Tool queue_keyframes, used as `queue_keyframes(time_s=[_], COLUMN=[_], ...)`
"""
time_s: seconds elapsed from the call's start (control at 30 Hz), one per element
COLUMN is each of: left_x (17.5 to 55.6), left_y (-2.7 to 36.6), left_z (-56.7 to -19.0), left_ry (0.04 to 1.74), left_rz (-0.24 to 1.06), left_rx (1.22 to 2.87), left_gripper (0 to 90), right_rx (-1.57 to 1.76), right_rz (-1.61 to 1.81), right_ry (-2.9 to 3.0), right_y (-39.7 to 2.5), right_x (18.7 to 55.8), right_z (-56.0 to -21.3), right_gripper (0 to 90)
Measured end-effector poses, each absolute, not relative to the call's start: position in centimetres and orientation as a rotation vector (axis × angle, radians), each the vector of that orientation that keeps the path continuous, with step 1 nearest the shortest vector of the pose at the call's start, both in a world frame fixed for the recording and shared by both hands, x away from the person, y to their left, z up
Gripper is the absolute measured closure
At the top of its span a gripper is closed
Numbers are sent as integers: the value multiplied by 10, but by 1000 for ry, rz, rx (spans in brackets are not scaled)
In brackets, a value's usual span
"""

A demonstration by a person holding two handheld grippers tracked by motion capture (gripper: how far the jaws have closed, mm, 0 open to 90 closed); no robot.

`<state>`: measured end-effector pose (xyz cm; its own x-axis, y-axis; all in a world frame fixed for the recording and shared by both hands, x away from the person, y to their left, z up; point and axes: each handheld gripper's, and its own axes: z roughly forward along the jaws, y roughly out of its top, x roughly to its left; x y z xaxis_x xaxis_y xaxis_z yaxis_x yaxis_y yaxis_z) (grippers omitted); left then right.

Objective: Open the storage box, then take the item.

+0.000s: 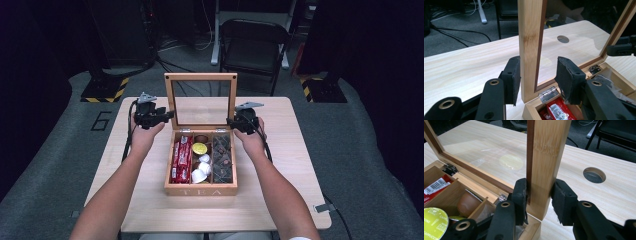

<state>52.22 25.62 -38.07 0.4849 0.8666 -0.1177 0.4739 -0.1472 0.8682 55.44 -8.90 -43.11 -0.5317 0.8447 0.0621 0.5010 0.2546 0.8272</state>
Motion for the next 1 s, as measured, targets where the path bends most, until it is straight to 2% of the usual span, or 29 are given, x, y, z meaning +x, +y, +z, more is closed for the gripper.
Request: queue_keyframes(time_s=[1.0], left_x=[510], left_y=[265], left_z=[-385], left_ry=[1140], left_rz=[496], left_rx=[1787], left_gripper=[541], right_rx=[1307], right_rz=[1149], right_ry=[2156], right_y=[-87], right_x=[566], right_z=[-430], right_gripper=[638])
